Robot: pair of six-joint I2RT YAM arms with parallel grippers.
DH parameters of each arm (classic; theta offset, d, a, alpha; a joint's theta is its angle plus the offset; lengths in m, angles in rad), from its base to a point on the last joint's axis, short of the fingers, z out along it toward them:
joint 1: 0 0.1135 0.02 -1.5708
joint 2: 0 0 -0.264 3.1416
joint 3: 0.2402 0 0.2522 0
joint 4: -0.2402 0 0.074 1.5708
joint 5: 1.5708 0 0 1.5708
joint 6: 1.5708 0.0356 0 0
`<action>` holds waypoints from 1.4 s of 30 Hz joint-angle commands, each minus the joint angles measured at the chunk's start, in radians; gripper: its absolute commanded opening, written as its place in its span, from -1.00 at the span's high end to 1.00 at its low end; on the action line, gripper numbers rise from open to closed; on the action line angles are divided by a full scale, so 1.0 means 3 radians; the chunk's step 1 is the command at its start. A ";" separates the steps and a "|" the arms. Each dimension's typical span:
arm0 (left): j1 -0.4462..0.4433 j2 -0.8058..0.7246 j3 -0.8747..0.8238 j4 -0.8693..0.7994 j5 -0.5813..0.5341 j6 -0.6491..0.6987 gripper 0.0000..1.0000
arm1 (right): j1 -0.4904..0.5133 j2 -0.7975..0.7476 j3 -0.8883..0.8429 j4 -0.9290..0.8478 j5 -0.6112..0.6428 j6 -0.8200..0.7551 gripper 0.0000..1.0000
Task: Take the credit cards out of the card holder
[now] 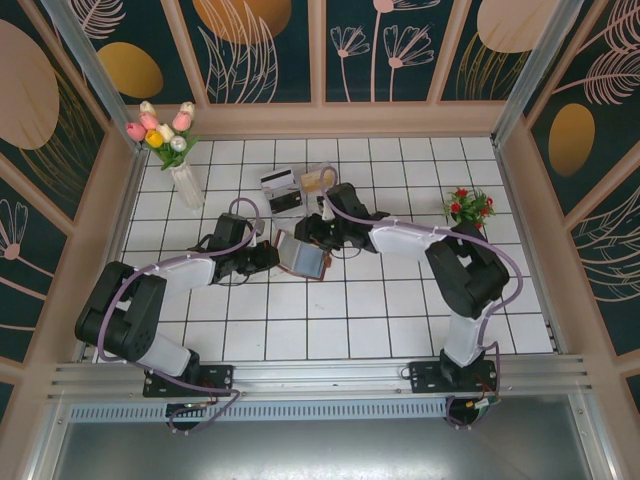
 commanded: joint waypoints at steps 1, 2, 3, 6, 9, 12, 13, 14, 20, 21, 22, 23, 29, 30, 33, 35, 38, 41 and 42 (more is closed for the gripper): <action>-0.0035 -0.0128 -0.0079 0.0149 -0.0092 -0.0132 0.96 | 0.0040 -0.0140 -0.0125 -0.0265 0.0258 0.0063 0.19; -0.0055 -0.0147 -0.0107 0.0166 -0.0135 -0.0184 0.99 | 0.0074 -0.0160 -0.0124 -0.0309 0.0301 0.0060 0.20; -0.0085 -0.0167 -0.0143 0.0191 -0.0175 -0.0248 1.00 | 0.0121 -0.0179 -0.0106 -0.0366 0.0365 0.0049 0.20; -0.0177 -0.0183 -0.0234 0.0317 -0.0197 -0.0418 1.00 | 0.0257 -0.0172 -0.0028 -0.0530 0.0588 0.0036 0.20; -0.0246 -0.0123 -0.0266 0.0338 -0.0240 -0.0529 1.00 | 0.0322 -0.0079 0.0001 -0.0575 0.0694 0.0068 0.22; -0.0310 -0.0076 -0.0270 0.0313 -0.0332 -0.0578 1.00 | 0.0367 0.0045 0.0083 -0.0660 0.0766 0.0083 0.28; -0.0318 -0.0069 -0.0276 0.0311 -0.0348 -0.0598 1.00 | 0.0374 0.0077 0.0100 -0.0691 0.0791 0.0082 0.29; -0.0328 -0.0068 -0.0281 0.0307 -0.0362 -0.0621 1.00 | 0.0380 0.0098 0.0119 -0.0740 0.0851 0.0088 0.31; -0.0333 -0.0088 -0.0301 0.0264 -0.0476 -0.0686 1.00 | 0.0305 0.0070 0.0046 -0.0900 0.1143 0.0125 0.33; -0.0333 -0.0089 -0.0298 0.0256 -0.0489 -0.0688 1.00 | 0.0275 0.0049 0.0002 -0.0888 0.1139 0.0132 0.34; -0.0333 -0.0089 -0.0300 0.0246 -0.0502 -0.0686 1.00 | 0.0240 0.0029 -0.0040 -0.0866 0.1119 0.0134 0.33; -0.0334 -0.0089 -0.0301 0.0239 -0.0508 -0.0687 1.00 | 0.0216 0.0009 -0.0069 -0.0842 0.1092 0.0135 0.33; -0.0334 -0.0064 -0.0285 0.0203 -0.0528 -0.0672 1.00 | 0.0116 0.0002 -0.0156 -0.0726 0.0873 0.0102 0.32; -0.0333 -0.0058 -0.0286 0.0207 -0.0529 -0.0671 1.00 | 0.0119 0.0018 -0.0158 -0.0729 0.0863 0.0103 0.32; -0.0333 -0.0052 -0.0288 0.0204 -0.0526 -0.0672 1.00 | 0.0116 0.0045 -0.0157 -0.0737 0.0871 0.0105 0.31; -0.0333 -0.0051 -0.0291 0.0197 -0.0533 -0.0667 1.00 | 0.0119 0.0040 -0.0157 -0.0749 0.0909 0.0093 0.27; -0.0333 -0.0053 -0.0288 0.0186 -0.0548 -0.0659 1.00 | 0.0115 -0.0026 -0.0185 -0.0768 0.1038 0.0072 0.22; -0.0333 -0.0039 -0.0278 0.0180 -0.0560 -0.0659 1.00 | 0.0119 -0.0057 -0.0190 -0.0787 0.1092 0.0053 0.20; -0.0333 -0.0033 -0.0277 0.0186 -0.0560 -0.0659 1.00 | 0.0117 -0.0058 -0.0192 -0.0781 0.1078 0.0051 0.20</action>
